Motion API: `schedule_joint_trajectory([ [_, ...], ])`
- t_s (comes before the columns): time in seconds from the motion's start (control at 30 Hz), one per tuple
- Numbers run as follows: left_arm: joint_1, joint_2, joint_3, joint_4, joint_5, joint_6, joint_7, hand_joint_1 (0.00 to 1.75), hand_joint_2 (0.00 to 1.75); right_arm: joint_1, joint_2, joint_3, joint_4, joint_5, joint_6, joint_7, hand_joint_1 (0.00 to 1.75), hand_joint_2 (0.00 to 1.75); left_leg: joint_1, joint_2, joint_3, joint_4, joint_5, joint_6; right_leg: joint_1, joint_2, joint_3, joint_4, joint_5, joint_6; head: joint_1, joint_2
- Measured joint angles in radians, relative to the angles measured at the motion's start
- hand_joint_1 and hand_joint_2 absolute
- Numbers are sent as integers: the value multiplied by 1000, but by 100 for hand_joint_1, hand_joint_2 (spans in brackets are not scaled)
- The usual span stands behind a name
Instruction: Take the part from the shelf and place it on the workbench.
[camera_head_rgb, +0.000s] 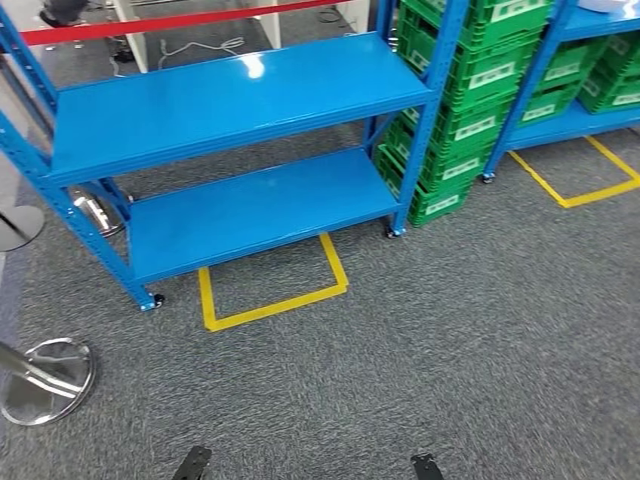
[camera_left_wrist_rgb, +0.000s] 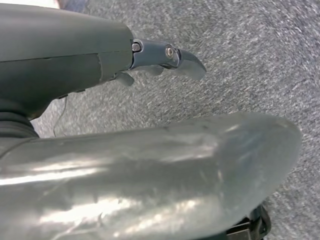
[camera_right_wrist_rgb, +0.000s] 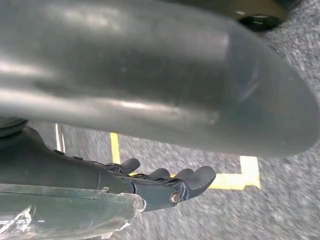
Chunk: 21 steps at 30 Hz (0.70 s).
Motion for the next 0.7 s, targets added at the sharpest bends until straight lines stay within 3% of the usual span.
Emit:
schedule_joint_trajectory([
  [0.03,-1,0,0,0,0,0,1,0,0,-1,0,0,0,0,0,0,0,0,0,-12,-2,3,-1,-6,-4,20,26,-55,19,-1,0,0],
  [0.1,1,2,0,0,0,0,2,0,0,-2,0,0,0,0,1,1,0,0,1,-30,-9,3,3,-19,-5,42,47,-99,25,-9,0,0],
  [0.17,4,4,1,0,-1,-1,2,0,0,-3,1,0,0,1,1,2,0,0,4,-38,-14,-1,7,-32,-3,25,47,-102,29,-24,0,0],
  [0.23,5,6,1,0,-1,-1,3,0,0,-4,1,0,0,2,1,2,0,0,3,-1,-30,30,-16,-42,-4,5,48,-106,33,-39,-6,0],
  [0.3,1,6,1,0,-1,-1,3,0,0,-3,1,0,0,2,1,2,0,0,1,50,-85,144,-79,-49,-2,-21,48,-108,33,-48,-13,0],
  [0.37,0,6,1,0,-2,-1,3,0,0,-1,1,0,0,2,1,2,0,0,2,64,-146,268,-126,-52,2,-49,47,-108,31,-51,-14,0],
  [0.4,1,6,1,0,-4,-1,3,0,0,-2,1,0,0,2,1,2,0,0,2,65,-155,288,-124,-51,3,-61,48,-108,30,-51,-14,0],
  [0.43,2,6,1,0,-5,-1,3,0,0,-3,1,0,0,2,1,2,0,0,2,67,-145,269,-104,-50,4,-72,49,-108,29,-51,-14,0],
  [0.47,2,7,1,0,-7,-1,3,0,0,-4,1,0,0,2,2,2,0,0,1,73,-115,215,-70,-46,4,-83,51,-108,28,-50,-14,0],
  [0.53,-1,7,1,0,-9,0,3,0,0,-5,2,0,0,2,2,2,0,0,-7,116,-40,78,-16,-35,9,-102,55,-106,23,-44,-16,0],
  [0.6,-5,8,1,0,-9,0,2,0,0,-6,2,0,0,3,1,2,0,0,-13,144,-5,7,-3,-24,15,-120,60,-107,18,-35,-16,0],
  [0.67,-4,9,2,0,-10,1,2,0,0,-9,2,0,0,2,2,2,0,0,-13,127,-6,-1,-4,-15,17,-137,65,-111,15,-25,-15,0],
  [0.7,-1,10,2,0,-10,1,2,0,0,-10,2,0,0,2,2,2,0,0,-10,117,-6,-2,-3,-10,16,-130,65,-106,9,-19,-14,0],
])
